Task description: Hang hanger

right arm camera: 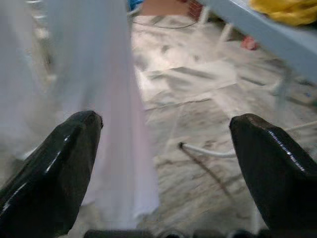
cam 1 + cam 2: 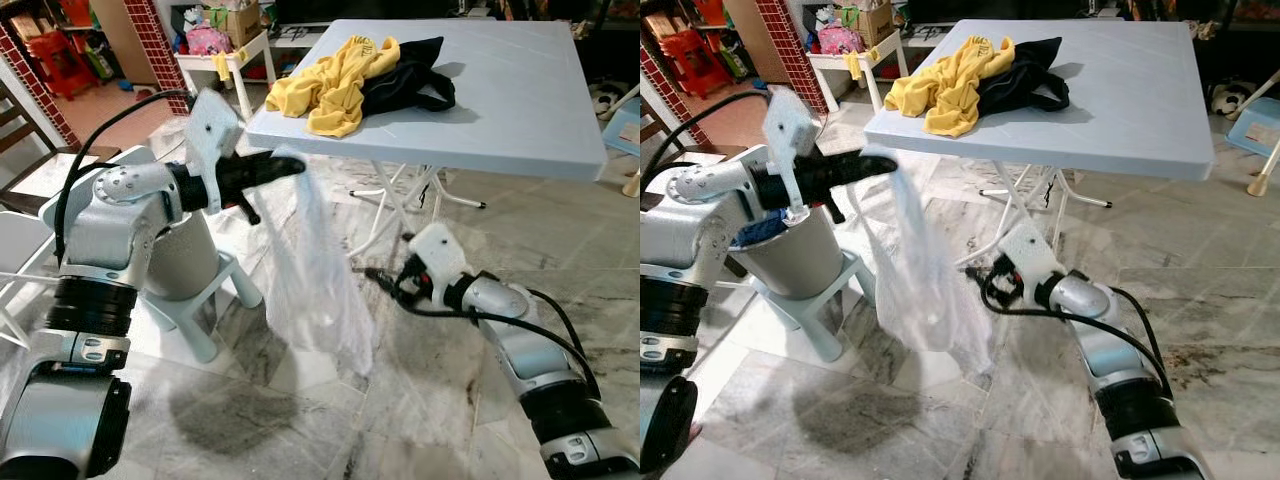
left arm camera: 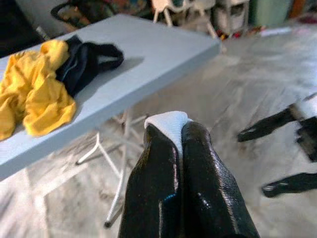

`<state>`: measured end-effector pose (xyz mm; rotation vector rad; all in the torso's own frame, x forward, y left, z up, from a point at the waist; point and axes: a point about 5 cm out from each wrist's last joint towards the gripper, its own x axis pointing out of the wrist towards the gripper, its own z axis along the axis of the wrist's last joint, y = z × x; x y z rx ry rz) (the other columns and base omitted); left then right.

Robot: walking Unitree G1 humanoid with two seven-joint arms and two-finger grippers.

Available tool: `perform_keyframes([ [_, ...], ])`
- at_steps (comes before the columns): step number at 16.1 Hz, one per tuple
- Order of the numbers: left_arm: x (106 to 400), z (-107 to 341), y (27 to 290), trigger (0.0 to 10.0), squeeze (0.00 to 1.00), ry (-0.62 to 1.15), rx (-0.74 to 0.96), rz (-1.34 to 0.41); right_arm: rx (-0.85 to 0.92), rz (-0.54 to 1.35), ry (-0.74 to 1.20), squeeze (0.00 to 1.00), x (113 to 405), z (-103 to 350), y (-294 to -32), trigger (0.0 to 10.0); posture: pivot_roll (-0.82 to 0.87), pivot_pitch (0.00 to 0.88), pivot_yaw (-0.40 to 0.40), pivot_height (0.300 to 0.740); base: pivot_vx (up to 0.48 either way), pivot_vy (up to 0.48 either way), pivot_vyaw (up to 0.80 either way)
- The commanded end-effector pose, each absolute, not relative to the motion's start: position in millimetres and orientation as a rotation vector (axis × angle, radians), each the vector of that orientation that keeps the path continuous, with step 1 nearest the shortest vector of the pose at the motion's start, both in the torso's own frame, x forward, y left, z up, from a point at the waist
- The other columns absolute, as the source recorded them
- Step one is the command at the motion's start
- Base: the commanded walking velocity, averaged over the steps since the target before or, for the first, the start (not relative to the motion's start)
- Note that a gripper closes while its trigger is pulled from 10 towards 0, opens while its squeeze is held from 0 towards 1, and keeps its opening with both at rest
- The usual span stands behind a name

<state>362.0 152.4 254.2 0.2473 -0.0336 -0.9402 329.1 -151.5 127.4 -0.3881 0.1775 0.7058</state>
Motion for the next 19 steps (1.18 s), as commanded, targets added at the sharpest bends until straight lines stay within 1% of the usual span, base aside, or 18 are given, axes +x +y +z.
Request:
perform_keyframes([
  [1,372,264,156,10.0,0.00,-0.061,0.309,-0.830,-0.390,0.819,0.204,1.00,320,126,-144,10.0,-0.04,0.047,0.153,0.740,0.000,0.000,0.00],
  [2,384,267,159,10.0,0.00,-0.088,0.311,-0.668,-0.391,0.866,0.230,1.00,316,123,-144,10.0,-0.04,0.048,0.153,0.740,0.000,0.000,0.00],
  [3,390,267,162,10.0,0.00,-0.080,0.262,-0.585,-0.377,0.887,0.239,1.00,314,123,-143,10.0,-0.04,0.048,0.153,0.740,0.000,0.000,0.00],
  [4,393,271,160,10.0,0.00,-0.119,0.234,-0.508,-0.375,0.900,0.241,0.72,313,122,-140,10.0,-0.05,0.052,0.145,0.740,0.000,0.000,0.00],
  [5,398,273,162,10.0,0.00,-0.130,0.195,-0.399,-0.388,0.894,0.233,0.02,314,121,-137,10.0,-0.05,0.055,0.140,0.740,0.000,0.000,0.00],
  [6,403,273,169,10.0,0.00,-0.133,0.136,-0.251,-0.404,0.854,0.214,0.00,319,123,-136,10.0,-0.05,0.057,0.132,0.740,0.000,0.000,0.00],
  [8,407,268,178,10.0,0.00,-0.109,0.060,-0.133,-0.411,0.820,0.185,0.00,323,128,-135,10.0,-0.06,0.058,0.124,0.740,0.000,0.000,0.00],
  [9,410,257,188,10.0,0.00,-0.057,0.009,0.003,-0.402,0.764,0.152,0.00,329,135,-135,10.0,-0.07,0.060,0.120,0.740,0.000,0.000,0.00],
  [12,412,236,196,10.0,0.00,0.032,-0.070,0.192,-0.362,0.622,0.093,0.00,336,139,-131,10.0,-0.07,0.063,0.114,0.740,0.000,0.000,0.00],
  [13,412,230,196,10.0,0.00,0.055,-0.079,0.225,-0.321,0.619,0.087,0.00,333,137,-123,10.0,-0.07,0.066,0.114,0.740,0.000,0.000,0.00],
  [14,412,227,191,10.0,0.00,0.066,-0.085,0.200,-0.308,0.641,0.087,0.00,328,134,-116,10.0,-0.08,0.067,0.116,0.740,0.000,0.000,0.00],
  [15,413,225,188,10.0,0.00,0.078,-0.109,0.225,-0.317,0.648,0.092,0.00,325,130,-111,10.0,-0.08,0.069,0.120,0.740,0.000,0.000,0.00],
  [16,413,224,186,10.0,0.00,0.088,-0.107,0.250,-0.315,0.651,0.098,0.00,323,127,-108,10.0,-0.08,0.070,0.124,0.740,0.000,0.000,0.00],
  [19,415,224,179,10.0,0.00,0.094,-0.101,0.237,-0.309,0.643,0.109,0.00,323,123,-108,10.0,-0.09,0.070,0.129,0.740,0.000,0.000,0.00],
])
